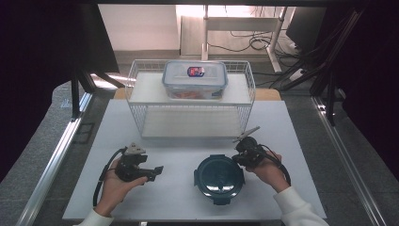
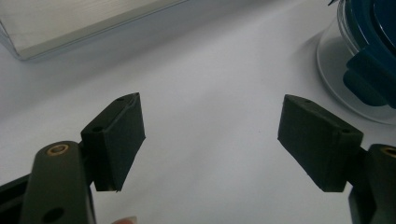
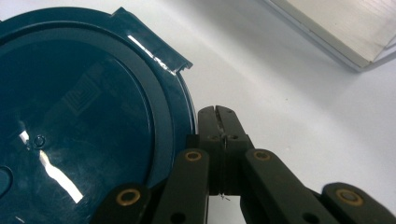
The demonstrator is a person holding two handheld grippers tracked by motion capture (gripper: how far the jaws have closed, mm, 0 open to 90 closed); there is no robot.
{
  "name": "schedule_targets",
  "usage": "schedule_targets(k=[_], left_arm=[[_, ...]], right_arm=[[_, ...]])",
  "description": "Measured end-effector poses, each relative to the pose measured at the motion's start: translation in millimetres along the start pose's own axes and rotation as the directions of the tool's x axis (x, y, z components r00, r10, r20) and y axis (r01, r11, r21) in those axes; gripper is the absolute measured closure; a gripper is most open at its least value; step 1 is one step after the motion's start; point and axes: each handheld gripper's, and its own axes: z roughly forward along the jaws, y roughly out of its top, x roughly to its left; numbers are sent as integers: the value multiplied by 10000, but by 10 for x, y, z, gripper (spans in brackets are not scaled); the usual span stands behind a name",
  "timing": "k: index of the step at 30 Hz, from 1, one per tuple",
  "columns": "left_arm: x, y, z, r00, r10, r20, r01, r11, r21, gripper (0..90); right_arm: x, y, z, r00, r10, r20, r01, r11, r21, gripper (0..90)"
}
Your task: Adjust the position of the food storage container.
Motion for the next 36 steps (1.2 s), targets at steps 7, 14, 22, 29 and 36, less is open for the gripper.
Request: schedule_targets(k=[7, 14, 22, 29, 36], left_arm=[[6, -4, -21, 10000, -43, 14, 43, 10000, -66, 220], [-10, 0, -16, 10000, -30, 50, 31, 10000, -72, 220], [-27, 14, -31, 9994, -155, 324, 160, 9998, -144, 221], [-59, 29, -11, 9984, -111, 561, 114, 9999, -57, 219], [-31, 29, -16, 9983, -205, 538, 209, 9998, -70, 220]], right_arm=[[-91, -158, -199, 9984, 225, 511, -210, 9993, -302, 896], [-72, -563, -240, 9978, 660, 58, -662, 9969, 421, 896], [104, -604, -136, 9991, 314, -277, -298, 9979, 566, 895], [134, -563, -129, 9998, 175, -34, -172, 9971, 742, 896], [202, -507, -105, 10000, -20, -30, 23, 9968, 798, 896]])
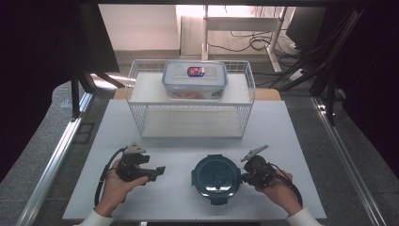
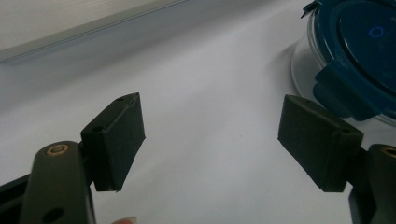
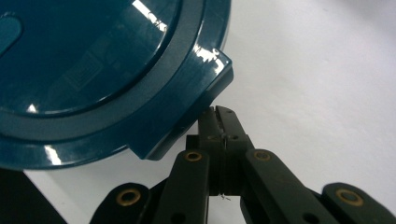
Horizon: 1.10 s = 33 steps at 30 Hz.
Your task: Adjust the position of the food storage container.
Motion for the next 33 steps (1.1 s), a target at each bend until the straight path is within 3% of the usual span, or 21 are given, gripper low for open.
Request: schedule_targets(k=[17, 26, 27, 29, 33], left_arm=[[23, -5, -4, 10000, -51, -71, 51, 10000, -22, 219], [8, -3, -1, 9999, -123, 51, 124, 9999, -98, 219], [-1, -2, 3, 9999, -113, 95, 114, 9999, -104, 217], [-20, 0, 15, 9999, -87, 126, 88, 9999, -105, 213], [-45, 0, 17, 9998, -142, 128, 143, 9998, -135, 208]], right_arm=[[323, 329, 181, 9932, -1027, -547, 1021, 9947, -148, 896], [310, 296, 166, 9883, -1407, -587, 1368, 9884, -658, 895], [276, 273, 129, 9910, -1275, -409, 1238, 9888, -831, 895], [183, 202, 38, 9956, -786, -513, 707, 9875, -1405, 895], [60, 39, -119, 9976, 56, -692, -225, 9688, -2468, 894]])
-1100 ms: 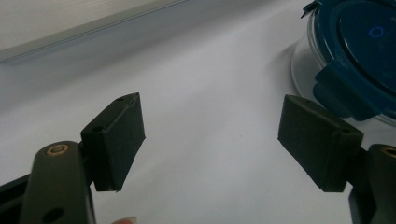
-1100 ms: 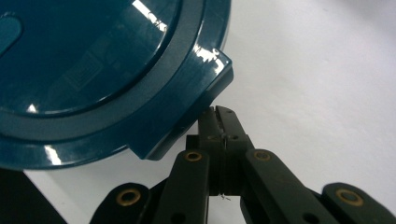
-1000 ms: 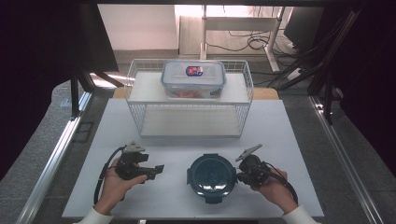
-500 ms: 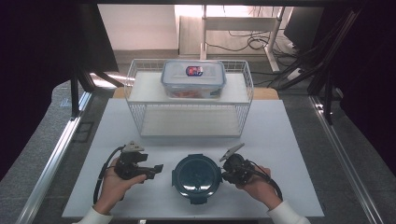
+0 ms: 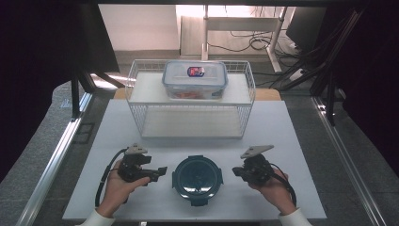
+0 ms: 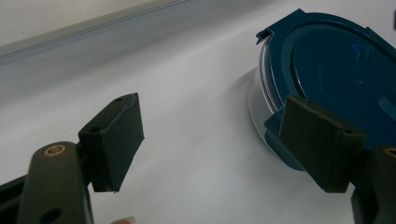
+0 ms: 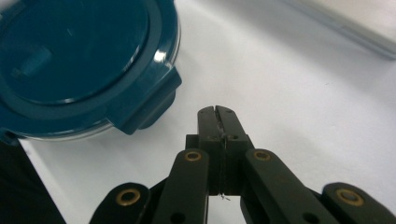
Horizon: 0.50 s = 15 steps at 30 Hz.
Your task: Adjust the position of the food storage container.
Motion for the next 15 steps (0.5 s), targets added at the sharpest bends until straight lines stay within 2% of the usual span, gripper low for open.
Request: schedule_targets(k=[2, 5, 7, 10, 15], left_arm=[[-3, 3, -11, 10000, -64, -23, 64, 9999, -89, 208], [-7, 5, -23, 9999, -128, -37, 127, 9997, -190, 205], [-10, 6, -29, 9998, -171, -57, 170, 9996, -237, 200], [-18, 3, -42, 9996, -269, -26, 268, 9992, -294, 192], [-28, 6, -64, 9992, -397, 69, 399, 9984, -389, 184]], right_arm=[[-14, -54, -56, 9992, 315, -253, -329, 9979, -558, 885], [-11, -133, -129, 9977, 510, -441, -565, 9891, -1357, 621], [-20, -188, -158, 9917, 1109, -645, -1212, 9747, -1880, 436], [-47, -235, -152, 9811, 1667, -985, -1835, 9629, -1977, 333], [-79, -258, -92, 9638, 2219, -1475, -2489, 9474, -2011, 278]])
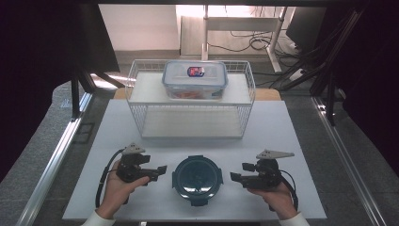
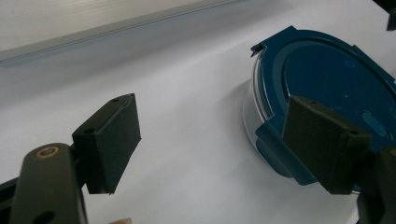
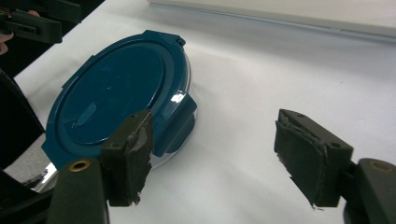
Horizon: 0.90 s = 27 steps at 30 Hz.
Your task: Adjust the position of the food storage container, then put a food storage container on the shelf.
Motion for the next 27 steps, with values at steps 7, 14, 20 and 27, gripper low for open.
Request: schedule_targets(k=[7, 14, 20, 27], left_arm=[[-20, 0, -3, 9999, -64, 109, 64, 10000, 11, 184], [-56, -1, -17, 9991, -314, 280, 312, 9995, 89, 148], [-102, 7, -7, 9958, -676, 618, 668, 9977, 140, 127], [-148, 15, 44, 9907, -1027, 889, 1006, 9945, 279, 118]], right_arm=[[-1, -20, 30, 9986, 82, -531, -81, 10000, 21, 230], [35, -16, 23, 9991, 124, -399, -125, 9999, -13, 164], [28, -24, 54, 9975, 380, -599, -379, 9993, 32, 158], [39, -24, 109, 9941, 647, -867, -637, 9979, 144, 158]])
